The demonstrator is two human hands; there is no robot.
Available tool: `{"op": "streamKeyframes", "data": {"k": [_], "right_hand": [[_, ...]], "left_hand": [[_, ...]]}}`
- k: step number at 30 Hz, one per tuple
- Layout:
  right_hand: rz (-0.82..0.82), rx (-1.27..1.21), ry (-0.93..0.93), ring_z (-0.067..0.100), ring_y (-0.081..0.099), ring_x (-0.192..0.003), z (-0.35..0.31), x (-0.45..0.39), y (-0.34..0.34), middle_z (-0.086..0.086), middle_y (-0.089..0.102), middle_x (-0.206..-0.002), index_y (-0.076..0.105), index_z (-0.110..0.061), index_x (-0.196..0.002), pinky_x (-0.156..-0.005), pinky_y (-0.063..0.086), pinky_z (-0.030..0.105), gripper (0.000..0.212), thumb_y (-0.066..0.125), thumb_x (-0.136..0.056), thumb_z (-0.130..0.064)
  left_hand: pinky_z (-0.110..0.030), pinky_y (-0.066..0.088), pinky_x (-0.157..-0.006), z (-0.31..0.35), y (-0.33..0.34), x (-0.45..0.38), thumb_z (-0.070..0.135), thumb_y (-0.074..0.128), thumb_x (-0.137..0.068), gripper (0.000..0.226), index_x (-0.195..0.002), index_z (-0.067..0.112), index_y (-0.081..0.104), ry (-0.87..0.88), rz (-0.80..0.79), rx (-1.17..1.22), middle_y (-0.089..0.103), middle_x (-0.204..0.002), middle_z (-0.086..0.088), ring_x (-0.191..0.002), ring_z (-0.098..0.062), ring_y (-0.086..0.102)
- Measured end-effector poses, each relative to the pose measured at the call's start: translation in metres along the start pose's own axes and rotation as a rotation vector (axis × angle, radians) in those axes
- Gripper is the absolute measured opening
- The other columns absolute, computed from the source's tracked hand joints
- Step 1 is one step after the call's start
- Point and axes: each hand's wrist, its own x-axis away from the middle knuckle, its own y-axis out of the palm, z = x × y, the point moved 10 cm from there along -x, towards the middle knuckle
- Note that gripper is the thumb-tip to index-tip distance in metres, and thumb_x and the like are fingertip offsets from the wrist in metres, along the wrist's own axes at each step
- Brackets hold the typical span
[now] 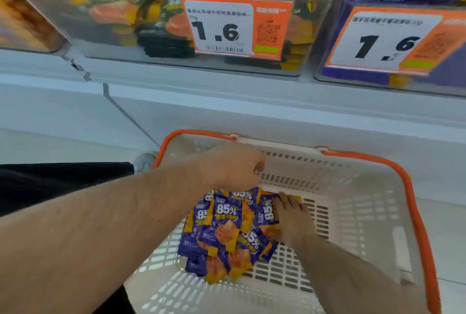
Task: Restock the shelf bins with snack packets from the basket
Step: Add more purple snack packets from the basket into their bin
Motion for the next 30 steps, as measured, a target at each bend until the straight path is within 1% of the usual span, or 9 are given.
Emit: {"op": "streamKeyframes", "data": {"k": [3,6,10,12,17,20,23,27,30], "right_hand": [[0.095,0.033,-0.001,0.031,0.017,-0.148,-0.003,0.010,-0.001,0.009,0.014,-0.162,0.018,-0.014,-0.154,-0.117,0.025,0.048,0.083,0.066,-0.091,-0.040],[0.046,0.088,-0.036,0.035,0.025,-0.144,-0.009,0.024,0.000,0.015,0.022,-0.158,0.022,-0.010,-0.153,-0.115,0.027,0.048,0.072,0.059,-0.095,-0.031],[0.158,0.197,-0.066,0.031,0.050,-0.128,-0.006,0.050,-0.039,0.012,0.050,-0.141,0.039,-0.011,-0.142,-0.107,0.036,0.043,0.048,0.049,-0.095,-0.011],[0.221,0.142,0.015,0.028,0.058,-0.114,0.008,0.061,-0.070,0.008,0.061,-0.124,0.048,-0.015,-0.131,-0.094,0.042,0.037,0.037,0.048,-0.094,-0.012],[0.242,-0.678,0.269,0.024,0.061,-0.074,0.047,0.091,-0.126,0.008,0.065,-0.084,0.064,-0.014,-0.100,-0.064,0.048,0.032,0.016,0.049,-0.094,-0.013],[0.355,-0.990,0.303,0.019,0.062,-0.066,0.047,0.116,-0.165,0.006,0.064,-0.072,0.063,-0.015,-0.081,-0.060,0.053,0.027,0.017,0.053,-0.087,-0.003],[0.436,-1.239,0.240,0.012,0.058,-0.051,0.032,0.134,-0.198,0.011,0.063,-0.067,0.065,-0.001,-0.084,-0.045,0.047,0.017,0.021,0.048,-0.089,0.011],[0.515,-1.482,0.186,0.028,0.064,-0.061,0.021,0.161,-0.232,0.015,0.069,-0.075,0.063,-0.007,-0.084,-0.056,0.058,0.032,0.018,0.055,-0.085,0.009],[0.702,-1.331,0.168,0.022,0.071,-0.072,0.026,0.186,-0.261,0.003,0.069,-0.095,0.048,-0.029,-0.101,-0.074,0.061,0.043,0.026,0.062,-0.087,-0.012]], "left_hand": [[-0.023,0.053,-0.068,0.000,0.002,-0.001,0.026,0.047,-0.093,0.032,-0.123,0.028,0.059,-0.004,-0.009,0.007,0.060,-0.130,0.003,-0.067,-0.004,0.050],[-0.026,0.054,-0.075,0.001,0.003,0.002,0.027,0.048,-0.092,0.032,-0.123,0.027,0.058,-0.012,-0.034,-0.001,0.059,-0.131,0.002,-0.083,-0.014,0.054],[-0.026,0.055,-0.075,0.003,0.000,0.011,0.025,0.048,-0.094,0.033,-0.126,0.026,0.055,-0.021,-0.067,0.008,0.057,-0.132,0.002,-0.074,-0.008,0.054],[-0.030,0.055,-0.079,0.002,-0.005,0.015,0.026,0.048,-0.094,0.034,-0.127,0.026,0.054,-0.032,-0.059,0.017,0.057,-0.130,0.002,-0.075,-0.007,0.054],[-0.035,0.046,-0.090,0.013,-0.026,0.025,0.020,0.047,-0.097,0.040,-0.137,0.022,0.048,-0.026,0.011,-0.025,0.054,-0.133,-0.001,-0.113,-0.021,0.054],[-0.034,0.044,-0.088,0.014,-0.036,0.029,0.025,0.049,-0.099,0.043,-0.141,0.016,0.042,-0.049,0.068,0.039,0.051,-0.137,-0.008,-0.116,-0.025,0.053],[-0.036,0.044,-0.095,0.011,-0.046,0.037,0.039,0.049,-0.100,0.050,-0.140,0.010,0.042,-0.085,0.092,0.165,0.051,-0.137,-0.012,-0.117,-0.027,0.053],[-0.032,0.049,-0.074,0.013,-0.072,0.047,0.027,0.047,-0.103,0.028,-0.111,0.003,0.060,-0.072,0.241,0.509,0.068,-0.106,-0.016,-0.092,-0.027,0.065],[-0.035,0.060,-0.068,0.015,-0.090,0.058,0.019,0.046,-0.103,0.019,-0.103,0.005,0.059,-0.063,0.338,0.782,0.072,-0.089,-0.018,-0.073,-0.027,0.071]]}}
